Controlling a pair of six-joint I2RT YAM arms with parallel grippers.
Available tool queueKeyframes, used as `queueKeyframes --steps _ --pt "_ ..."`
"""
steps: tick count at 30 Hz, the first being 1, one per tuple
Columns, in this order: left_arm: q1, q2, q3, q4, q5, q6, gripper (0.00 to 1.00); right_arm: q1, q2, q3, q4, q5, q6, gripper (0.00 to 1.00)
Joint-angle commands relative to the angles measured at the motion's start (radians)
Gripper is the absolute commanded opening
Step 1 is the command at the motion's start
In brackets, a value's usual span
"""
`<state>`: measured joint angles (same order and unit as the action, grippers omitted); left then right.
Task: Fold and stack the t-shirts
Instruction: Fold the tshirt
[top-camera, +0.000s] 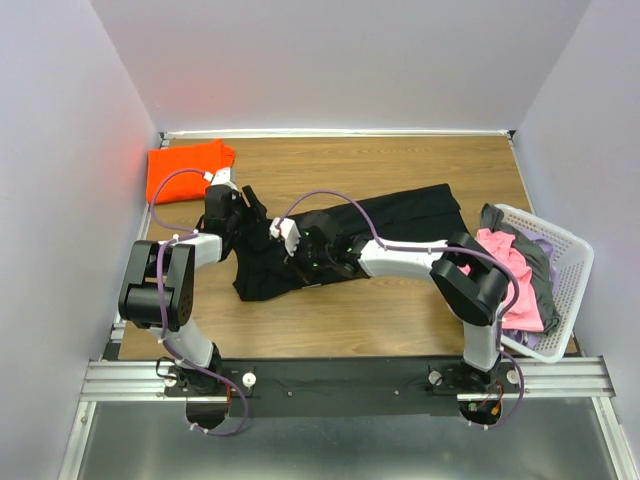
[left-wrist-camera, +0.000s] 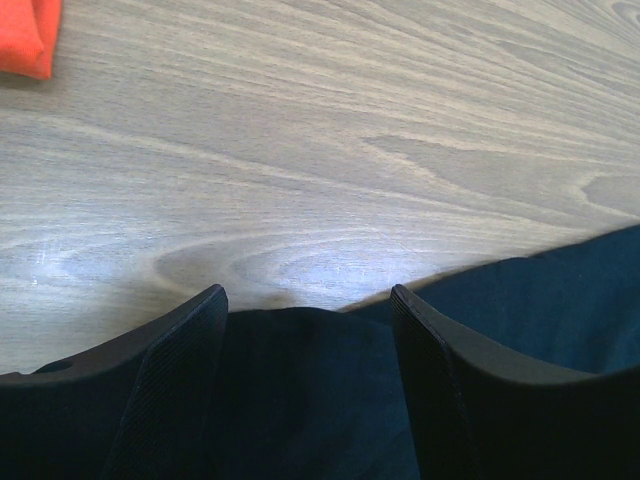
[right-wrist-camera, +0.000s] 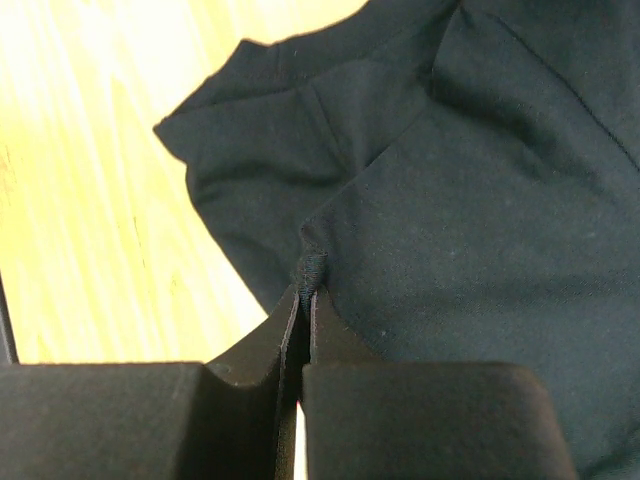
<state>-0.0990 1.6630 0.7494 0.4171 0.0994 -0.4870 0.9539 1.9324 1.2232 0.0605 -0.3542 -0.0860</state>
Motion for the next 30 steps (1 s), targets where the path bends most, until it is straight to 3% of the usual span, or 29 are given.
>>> queueKeyframes --steps 1,24,26,30 --pt "0.005 0.006 0.007 -0.003 -0.009 0.014 0.74 0.005 -0.058 -0.025 -0.039 -0.046 -0.029 0.10" --pt "0.005 0.006 0.007 -0.006 -0.012 0.016 0.74 0.005 -0.147 -0.087 -0.097 -0.002 -0.055 0.11" --pt "0.005 0.006 0.007 -0.006 -0.012 0.016 0.74 0.005 -0.133 -0.077 -0.126 -0.017 -0.063 0.13" --pt "0.005 0.006 0.008 -0.006 -0.010 0.016 0.75 0.006 -0.101 -0.047 -0.169 -0.017 -0.077 0.37"
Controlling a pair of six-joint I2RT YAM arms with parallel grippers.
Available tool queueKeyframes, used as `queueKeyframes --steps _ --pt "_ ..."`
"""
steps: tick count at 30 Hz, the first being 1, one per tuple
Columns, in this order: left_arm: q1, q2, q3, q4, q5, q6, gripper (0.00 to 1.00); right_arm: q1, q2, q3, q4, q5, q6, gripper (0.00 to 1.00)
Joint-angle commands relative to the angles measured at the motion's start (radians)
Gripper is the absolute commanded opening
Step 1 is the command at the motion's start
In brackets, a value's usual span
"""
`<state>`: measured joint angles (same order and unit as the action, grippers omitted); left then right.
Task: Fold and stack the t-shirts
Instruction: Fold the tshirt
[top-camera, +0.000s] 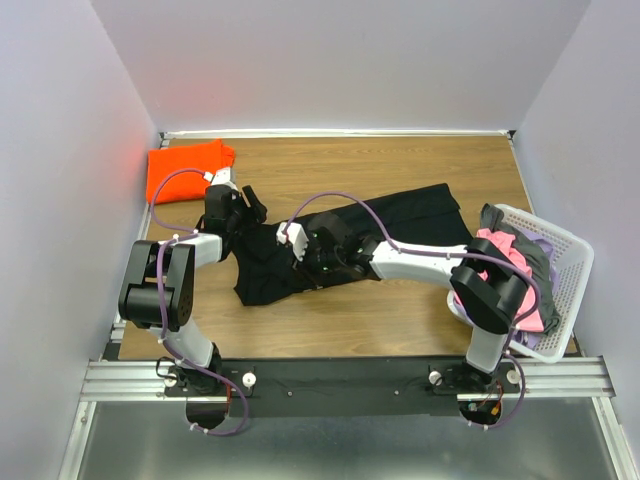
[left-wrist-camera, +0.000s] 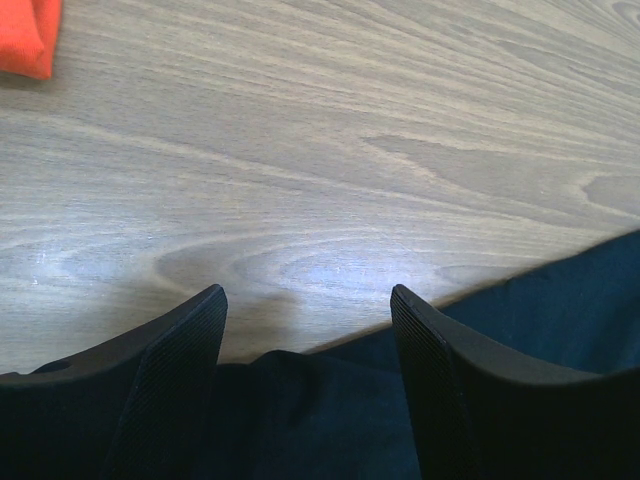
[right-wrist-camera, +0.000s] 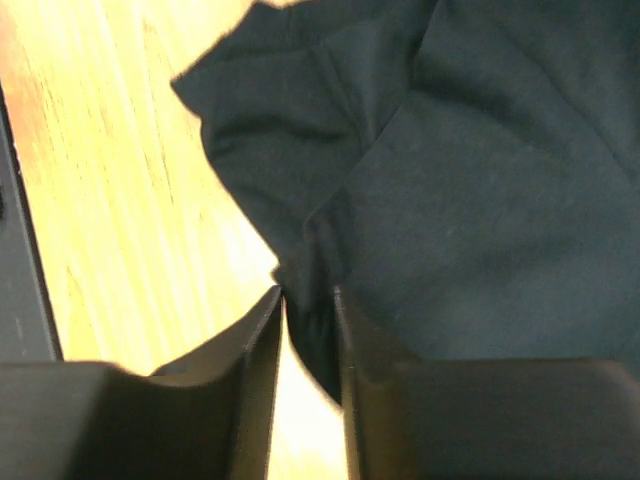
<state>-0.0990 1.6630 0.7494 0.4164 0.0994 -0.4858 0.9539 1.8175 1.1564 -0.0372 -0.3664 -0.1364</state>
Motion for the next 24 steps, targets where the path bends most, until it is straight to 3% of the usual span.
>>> queueKeyframes --steps 1,9,11,18,24 --pt "0.005 0.001 0.007 -0.005 -0.009 0.016 0.76 0.006 0.014 0.022 -0.075 0.006 -0.023 0.42" --pt "0.002 -0.060 -0.013 -0.019 -0.035 0.012 0.77 0.005 -0.110 -0.027 -0.063 0.032 -0.040 0.59" --pt "-0.005 -0.069 -0.016 -0.022 -0.046 0.009 0.77 0.005 -0.139 -0.035 -0.015 0.110 -0.011 0.64" --pt "-0.097 -0.106 -0.008 -0.051 -0.076 -0.003 0.77 -0.044 -0.047 -0.006 0.074 0.273 0.093 0.64" --pt "-0.177 -0.108 -0.034 -0.041 -0.057 -0.030 0.77 -0.144 0.020 -0.004 0.108 0.247 0.132 0.63"
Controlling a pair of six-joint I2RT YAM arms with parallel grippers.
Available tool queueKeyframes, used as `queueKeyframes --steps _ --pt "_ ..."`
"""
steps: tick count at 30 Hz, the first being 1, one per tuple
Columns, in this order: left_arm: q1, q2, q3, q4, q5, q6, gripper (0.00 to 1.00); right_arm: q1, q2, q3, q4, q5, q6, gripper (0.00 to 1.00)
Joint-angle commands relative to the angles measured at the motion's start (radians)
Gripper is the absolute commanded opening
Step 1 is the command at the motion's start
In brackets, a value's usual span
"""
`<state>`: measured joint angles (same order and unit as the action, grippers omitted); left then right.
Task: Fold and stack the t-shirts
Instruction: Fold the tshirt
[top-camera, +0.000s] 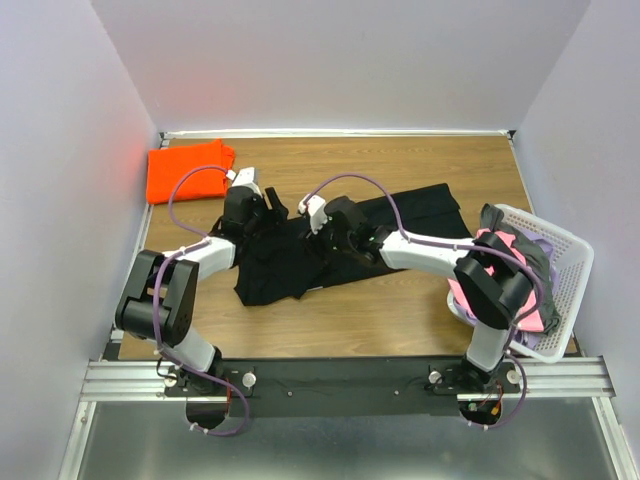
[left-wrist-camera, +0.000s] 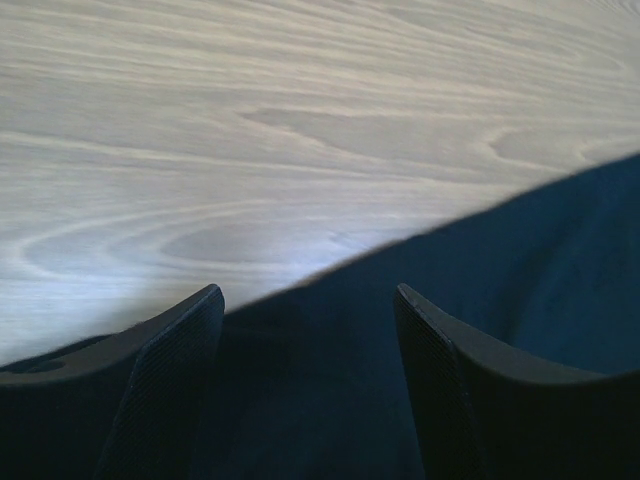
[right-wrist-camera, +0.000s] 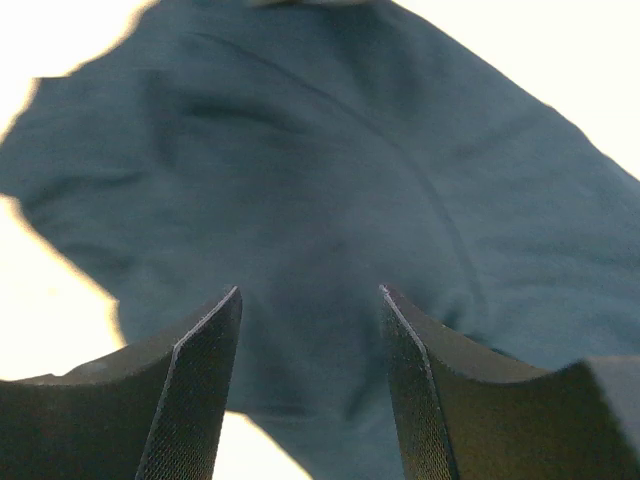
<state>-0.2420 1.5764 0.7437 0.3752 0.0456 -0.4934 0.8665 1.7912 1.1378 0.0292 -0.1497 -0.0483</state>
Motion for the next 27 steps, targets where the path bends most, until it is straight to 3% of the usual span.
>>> queueKeyframes --steps 1,5,10,15,27 --pt "-0.045 -0.019 -0.038 0.010 0.008 -0.022 0.77 -0.057 0.054 0.014 0.043 0.027 0.045 0.63" --pt "-0.085 0.010 -0.096 0.074 0.080 -0.068 0.77 -0.096 0.111 0.031 0.052 0.022 0.077 0.63" --pt "-0.154 0.039 -0.138 0.110 0.063 -0.103 0.77 -0.155 0.143 0.030 0.064 0.096 0.139 0.63" --pt "-0.184 0.059 -0.144 0.117 0.004 -0.113 0.77 -0.181 0.073 -0.024 0.112 0.145 0.174 0.63" --pt "-0.184 0.230 -0.029 0.134 0.074 -0.077 0.77 -0.241 -0.090 -0.183 0.087 0.406 0.390 0.64"
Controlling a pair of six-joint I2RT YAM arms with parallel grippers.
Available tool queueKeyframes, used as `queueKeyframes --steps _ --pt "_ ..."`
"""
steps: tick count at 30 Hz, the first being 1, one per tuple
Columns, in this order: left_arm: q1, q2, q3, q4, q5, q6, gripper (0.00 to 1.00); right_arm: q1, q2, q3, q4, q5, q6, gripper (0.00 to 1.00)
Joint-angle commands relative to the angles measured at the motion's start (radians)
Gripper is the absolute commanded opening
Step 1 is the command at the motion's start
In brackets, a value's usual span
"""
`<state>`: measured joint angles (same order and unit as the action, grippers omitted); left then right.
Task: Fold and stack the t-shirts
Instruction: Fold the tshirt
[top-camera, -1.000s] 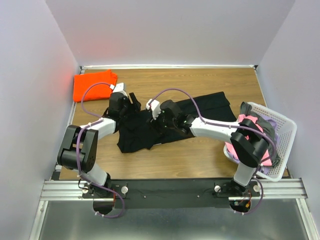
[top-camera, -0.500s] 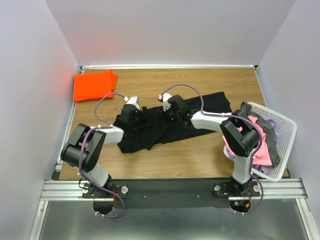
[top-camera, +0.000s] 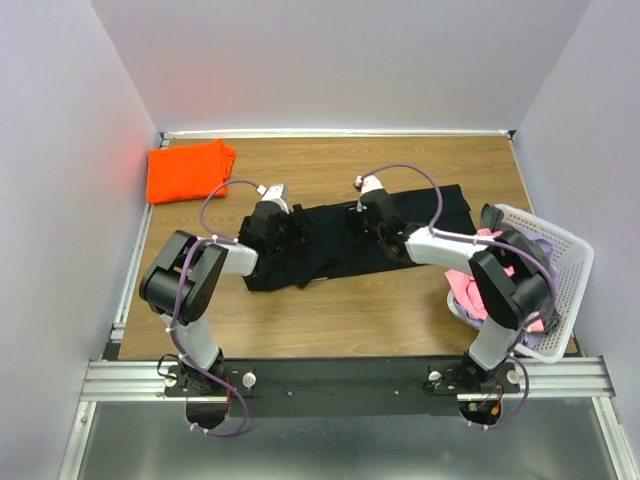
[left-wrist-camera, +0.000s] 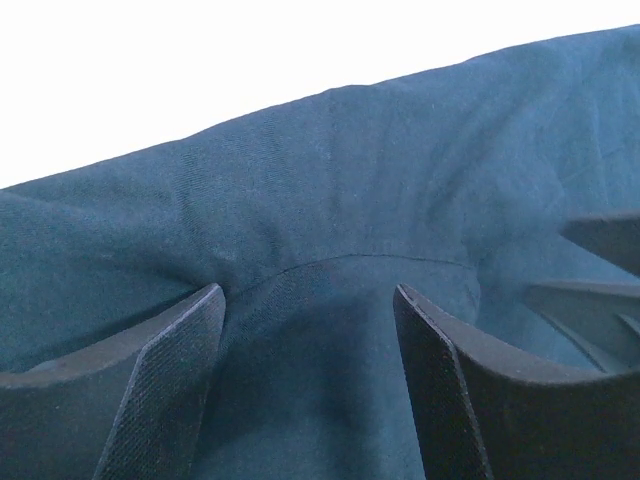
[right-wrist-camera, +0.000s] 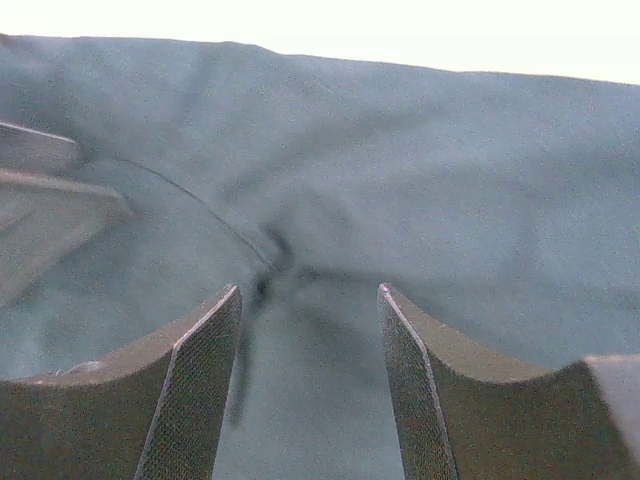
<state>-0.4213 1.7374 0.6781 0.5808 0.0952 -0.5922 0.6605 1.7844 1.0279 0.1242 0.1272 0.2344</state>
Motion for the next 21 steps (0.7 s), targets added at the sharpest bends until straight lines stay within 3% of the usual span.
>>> queueKeyframes --steps 1,9,21 --pt "-0.004 0.082 0.067 -0.082 0.031 0.025 0.77 -0.039 -0.103 -0.115 -0.009 0.150 0.132 0.65" --pt "0.007 0.178 0.195 -0.148 -0.032 0.045 0.78 -0.101 -0.246 -0.268 -0.052 0.212 0.213 0.69" --pt "-0.011 0.002 0.121 -0.160 -0.086 0.051 0.78 -0.133 -0.105 -0.287 -0.052 0.227 0.247 0.69"
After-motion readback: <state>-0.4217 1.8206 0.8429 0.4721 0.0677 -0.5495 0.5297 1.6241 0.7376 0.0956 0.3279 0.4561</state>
